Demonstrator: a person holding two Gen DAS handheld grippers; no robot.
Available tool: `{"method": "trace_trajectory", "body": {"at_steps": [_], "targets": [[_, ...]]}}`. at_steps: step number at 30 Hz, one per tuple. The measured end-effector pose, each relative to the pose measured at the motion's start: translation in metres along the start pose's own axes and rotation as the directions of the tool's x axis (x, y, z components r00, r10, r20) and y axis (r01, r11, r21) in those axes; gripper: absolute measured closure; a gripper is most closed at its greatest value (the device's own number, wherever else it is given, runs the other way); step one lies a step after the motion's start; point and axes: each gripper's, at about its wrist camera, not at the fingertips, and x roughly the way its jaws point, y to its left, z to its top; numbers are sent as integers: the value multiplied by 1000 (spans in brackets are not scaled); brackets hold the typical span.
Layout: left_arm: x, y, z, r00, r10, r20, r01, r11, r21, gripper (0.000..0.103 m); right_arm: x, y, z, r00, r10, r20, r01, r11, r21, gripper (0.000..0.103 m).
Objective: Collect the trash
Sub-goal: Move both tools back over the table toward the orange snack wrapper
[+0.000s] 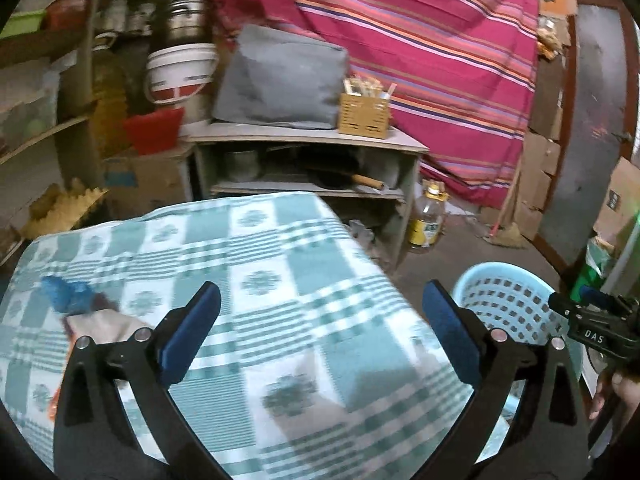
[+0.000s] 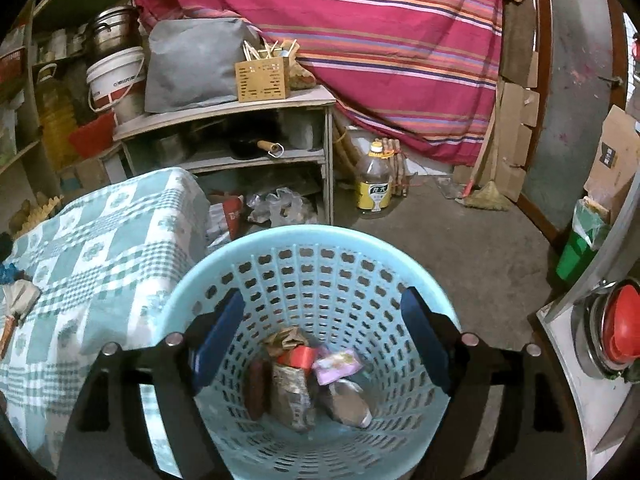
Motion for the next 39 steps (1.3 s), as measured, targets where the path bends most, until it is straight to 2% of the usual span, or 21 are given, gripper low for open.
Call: {"method": "trace_trajectory", "body": {"at_steps": [5, 10, 20, 22, 28, 32, 35, 37, 39], "targets": [[-23, 43, -2, 997, 77, 17, -77, 997, -11, 6, -13, 30, 2, 999, 23, 28, -23, 1000, -14, 19], [-41, 87, -7, 991, 137, 15, -136, 990, -46, 6, -22, 75, 2, 996, 76, 40, -73, 995, -64, 19], [-64, 163, -28, 964, 266, -14, -266, 963, -48, 5, -34, 191, -11, 983, 181, 25, -169, 953, -253, 17], [-67, 177, -32, 963, 268, -27, -269, 961, -64, 5, -34, 211, -14, 982, 190, 21, -176, 941, -288, 13], [-67, 214, -47, 952, 297, -67, -303, 948, -94, 6, -31, 256, -22, 979, 202, 9, -186, 918, -350, 13], [-60, 231, -60, 946, 308, -100, -317, 944, -89, 5, -26, 270, -22, 979, 202, 0, -189, 915, -355, 12], [-52, 245, -70, 945, 299, -132, -313, 945, -95, 5, -21, 280, -22, 981, 196, -7, -186, 918, -350, 12], [-47, 251, -77, 950, 274, -148, -291, 951, -106, 5, -18, 284, -22, 981, 193, -12, -185, 922, -341, 12], [-38, 256, -81, 946, 266, -187, -290, 950, -115, 6, -13, 288, -22, 981, 191, -25, -189, 927, -325, 12]]}}
